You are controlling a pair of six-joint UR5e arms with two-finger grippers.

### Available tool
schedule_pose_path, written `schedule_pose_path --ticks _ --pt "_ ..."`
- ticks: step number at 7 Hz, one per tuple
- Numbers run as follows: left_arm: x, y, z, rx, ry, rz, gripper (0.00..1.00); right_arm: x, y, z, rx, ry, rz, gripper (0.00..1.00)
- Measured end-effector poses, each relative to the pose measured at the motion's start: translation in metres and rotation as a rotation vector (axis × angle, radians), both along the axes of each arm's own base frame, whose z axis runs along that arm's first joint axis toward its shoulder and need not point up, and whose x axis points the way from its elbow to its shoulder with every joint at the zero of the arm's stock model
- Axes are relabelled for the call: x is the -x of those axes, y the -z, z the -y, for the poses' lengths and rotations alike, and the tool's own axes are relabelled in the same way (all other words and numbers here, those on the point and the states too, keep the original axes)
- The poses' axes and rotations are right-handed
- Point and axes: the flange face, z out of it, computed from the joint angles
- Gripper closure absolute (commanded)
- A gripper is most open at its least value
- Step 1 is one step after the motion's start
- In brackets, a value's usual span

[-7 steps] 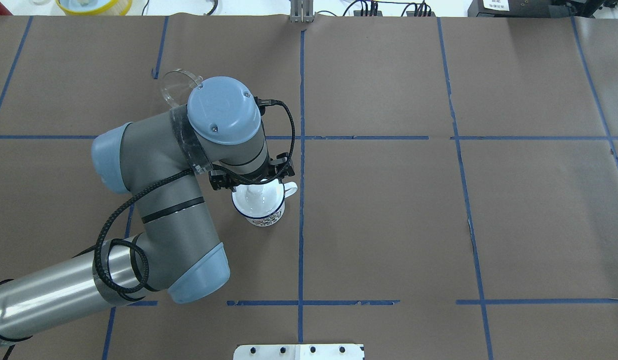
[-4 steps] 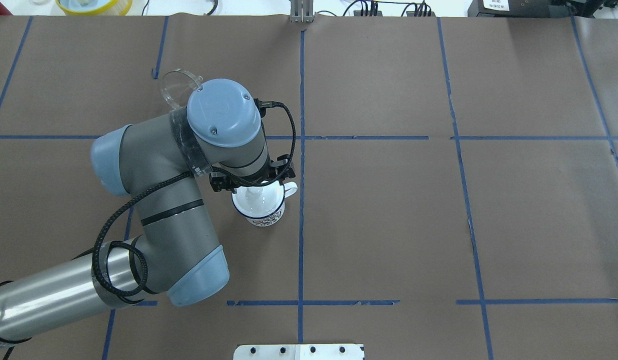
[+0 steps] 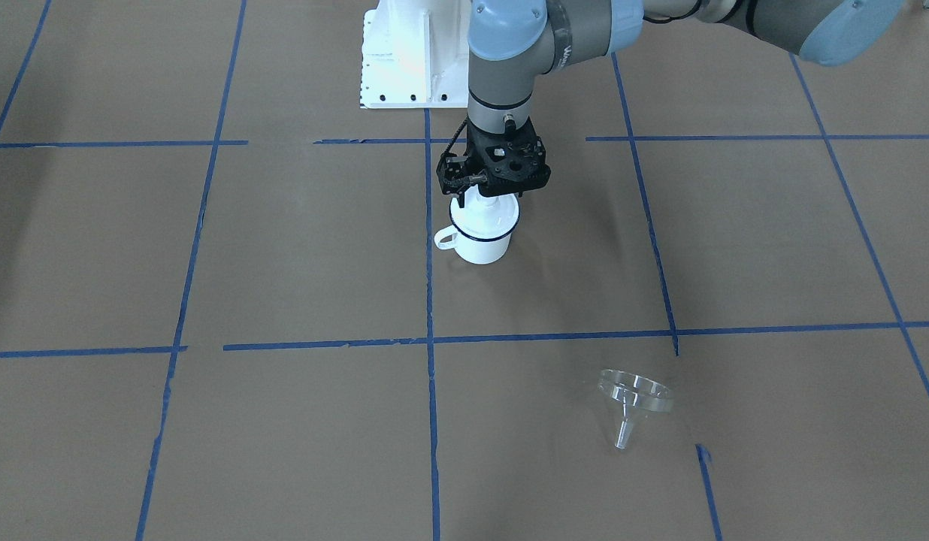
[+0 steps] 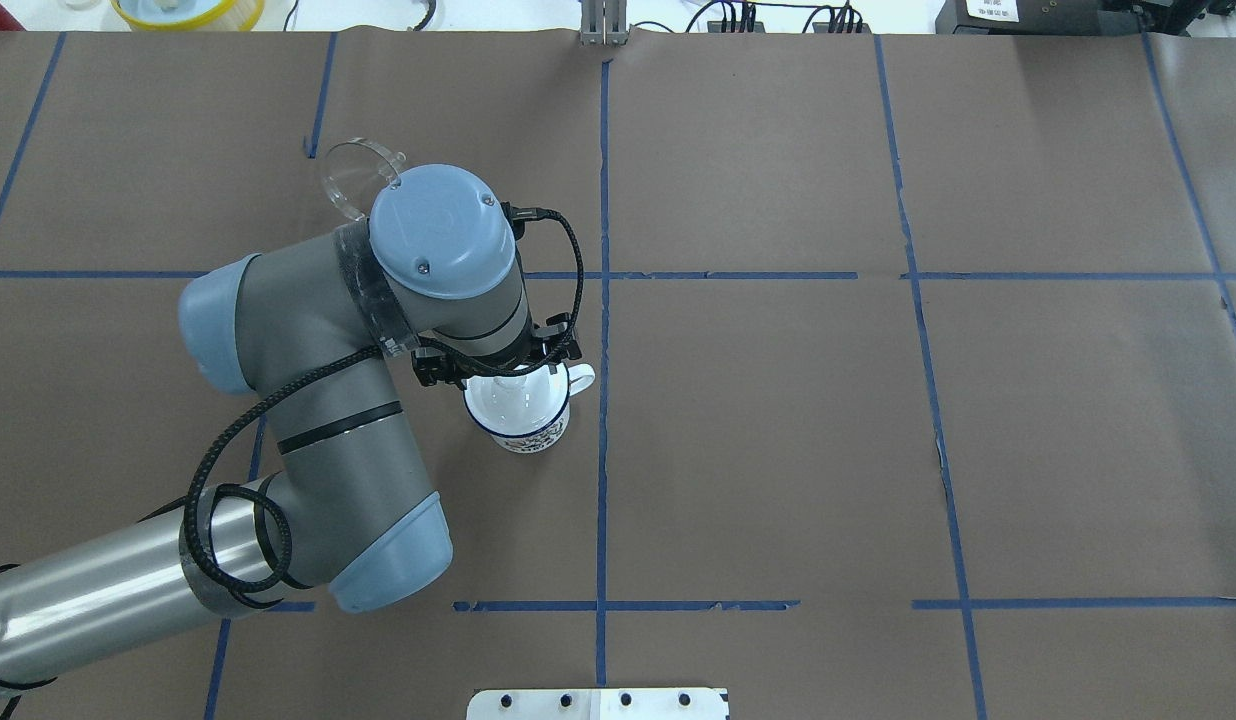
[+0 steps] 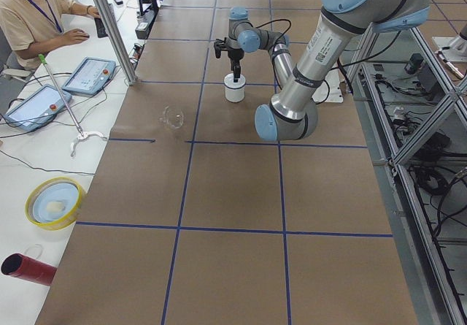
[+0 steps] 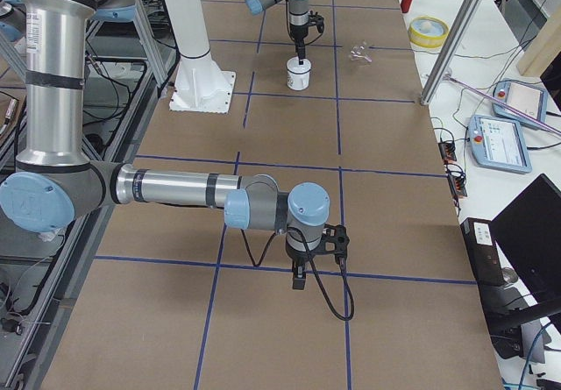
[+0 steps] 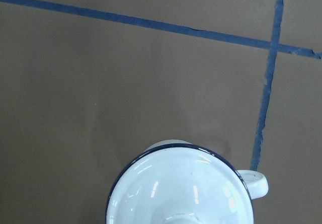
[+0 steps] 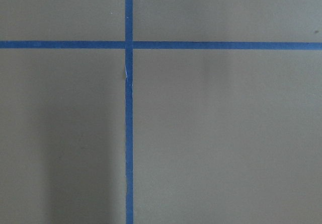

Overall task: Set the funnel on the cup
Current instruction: 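Close the left gripper on the lid knob and lift it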

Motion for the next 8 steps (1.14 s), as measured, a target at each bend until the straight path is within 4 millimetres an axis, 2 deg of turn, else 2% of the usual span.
schedule_pose_path --ticks 3,4,6,7,8 --pt "0.002 0.008 -0.002 -0.006 -0.005 -0.014 0.79 0.000 0.000 0.000 0.000 0.000 0.000 0.00" --pt "0.002 0.009 -0.002 -0.006 -0.006 -0.017 1.00 0.000 0.000 0.000 0.000 0.000 0.000 0.00" --pt "0.004 0.011 -0.003 -0.007 -0.007 -0.020 1.00 0.000 0.000 0.000 0.000 0.000 0.000 0.00" --pt "0.010 0.015 -0.006 -0.010 -0.006 -0.023 1.00 0.000 0.000 0.000 0.000 0.000 0.000 0.00" --pt "0.025 0.023 -0.010 -0.022 -0.010 -0.024 1.00 0.000 0.000 0.000 0.000 0.000 0.000 0.00"
